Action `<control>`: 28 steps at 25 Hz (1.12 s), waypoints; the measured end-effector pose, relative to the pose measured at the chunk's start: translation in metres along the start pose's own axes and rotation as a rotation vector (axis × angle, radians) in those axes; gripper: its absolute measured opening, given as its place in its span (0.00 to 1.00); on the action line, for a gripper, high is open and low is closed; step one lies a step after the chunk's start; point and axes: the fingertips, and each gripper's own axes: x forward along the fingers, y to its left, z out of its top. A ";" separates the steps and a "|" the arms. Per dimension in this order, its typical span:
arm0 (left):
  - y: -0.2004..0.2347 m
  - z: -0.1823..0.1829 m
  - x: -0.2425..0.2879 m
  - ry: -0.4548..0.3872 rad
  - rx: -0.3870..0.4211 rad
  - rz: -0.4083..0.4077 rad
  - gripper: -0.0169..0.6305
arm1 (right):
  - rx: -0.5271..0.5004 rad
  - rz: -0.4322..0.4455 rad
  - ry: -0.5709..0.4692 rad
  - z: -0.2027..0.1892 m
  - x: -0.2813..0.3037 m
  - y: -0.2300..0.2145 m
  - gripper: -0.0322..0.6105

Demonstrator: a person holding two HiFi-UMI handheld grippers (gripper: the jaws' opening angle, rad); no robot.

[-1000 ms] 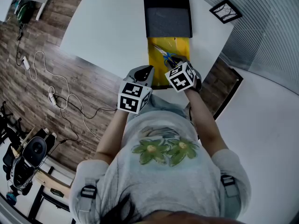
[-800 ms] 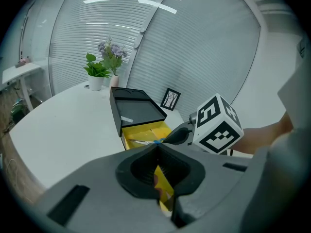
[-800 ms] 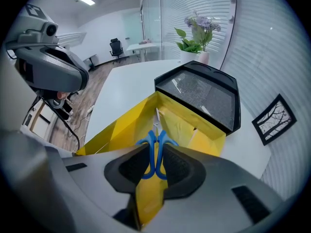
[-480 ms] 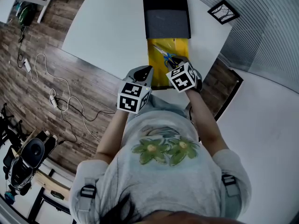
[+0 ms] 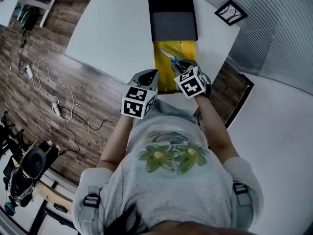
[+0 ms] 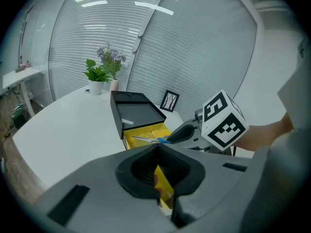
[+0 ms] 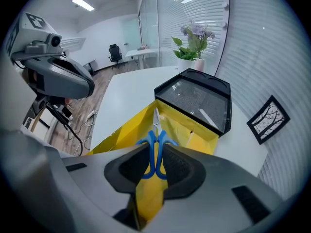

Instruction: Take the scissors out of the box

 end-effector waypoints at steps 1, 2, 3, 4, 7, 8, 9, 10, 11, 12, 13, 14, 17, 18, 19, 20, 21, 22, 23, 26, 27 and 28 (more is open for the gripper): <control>-0.001 0.000 -0.001 -0.001 0.002 0.000 0.04 | 0.001 -0.002 -0.002 0.000 -0.002 0.000 0.18; -0.001 0.000 -0.001 -0.002 0.005 0.000 0.04 | 0.001 -0.004 -0.004 0.000 -0.003 0.001 0.18; -0.002 0.000 -0.001 -0.004 0.008 0.000 0.04 | 0.000 -0.006 -0.007 -0.001 -0.004 0.001 0.18; -0.003 0.000 -0.002 -0.006 0.011 -0.001 0.04 | -0.001 -0.007 -0.009 -0.001 -0.005 0.001 0.18; -0.005 0.001 -0.003 -0.011 0.021 -0.001 0.04 | 0.000 -0.012 -0.017 -0.002 -0.009 0.002 0.18; -0.006 0.002 -0.004 -0.013 0.023 -0.001 0.04 | 0.003 -0.015 -0.020 -0.003 -0.011 0.002 0.18; -0.007 0.002 -0.004 -0.014 0.026 -0.001 0.04 | 0.006 -0.017 -0.023 -0.003 -0.012 0.002 0.18; -0.008 0.003 -0.004 -0.017 0.028 -0.001 0.04 | 0.010 -0.019 -0.027 -0.003 -0.014 0.002 0.18; -0.008 0.004 -0.005 -0.019 0.031 -0.001 0.04 | 0.013 -0.021 -0.031 -0.003 -0.016 0.002 0.18; -0.009 0.005 -0.006 -0.021 0.035 0.000 0.04 | 0.015 -0.023 -0.035 -0.002 -0.017 0.002 0.18; -0.010 0.005 -0.007 -0.023 0.039 0.000 0.04 | 0.017 -0.025 -0.038 -0.003 -0.019 0.002 0.18; -0.011 0.006 -0.008 -0.025 0.043 0.000 0.04 | 0.017 -0.026 -0.040 -0.003 -0.020 0.003 0.18; -0.013 0.006 -0.010 -0.031 0.053 0.001 0.04 | 0.019 -0.031 -0.051 -0.004 -0.025 0.005 0.18; -0.013 0.006 -0.011 -0.033 0.055 0.001 0.04 | 0.020 -0.032 -0.056 -0.004 -0.026 0.006 0.18; -0.014 0.006 -0.012 -0.035 0.058 0.002 0.04 | 0.021 -0.034 -0.062 -0.004 -0.028 0.007 0.18; -0.014 0.006 -0.013 -0.037 0.060 0.002 0.04 | 0.023 -0.036 -0.066 -0.004 -0.031 0.008 0.18; -0.015 0.006 -0.013 -0.039 0.063 0.002 0.04 | 0.024 -0.037 -0.070 -0.004 -0.033 0.008 0.18; -0.016 0.006 -0.013 -0.040 0.065 0.002 0.04 | 0.027 -0.039 -0.074 -0.004 -0.035 0.008 0.18; -0.017 0.006 -0.014 -0.041 0.066 0.001 0.04 | 0.029 -0.040 -0.078 -0.005 -0.037 0.009 0.18; -0.019 0.005 -0.015 -0.043 0.070 -0.002 0.04 | 0.037 -0.045 -0.094 -0.005 -0.041 0.009 0.18; -0.021 0.004 -0.016 -0.044 0.072 -0.004 0.04 | 0.038 -0.047 -0.100 -0.004 -0.044 0.010 0.18; -0.022 0.004 -0.018 -0.044 0.074 -0.005 0.04 | 0.039 -0.050 -0.106 -0.003 -0.046 0.011 0.18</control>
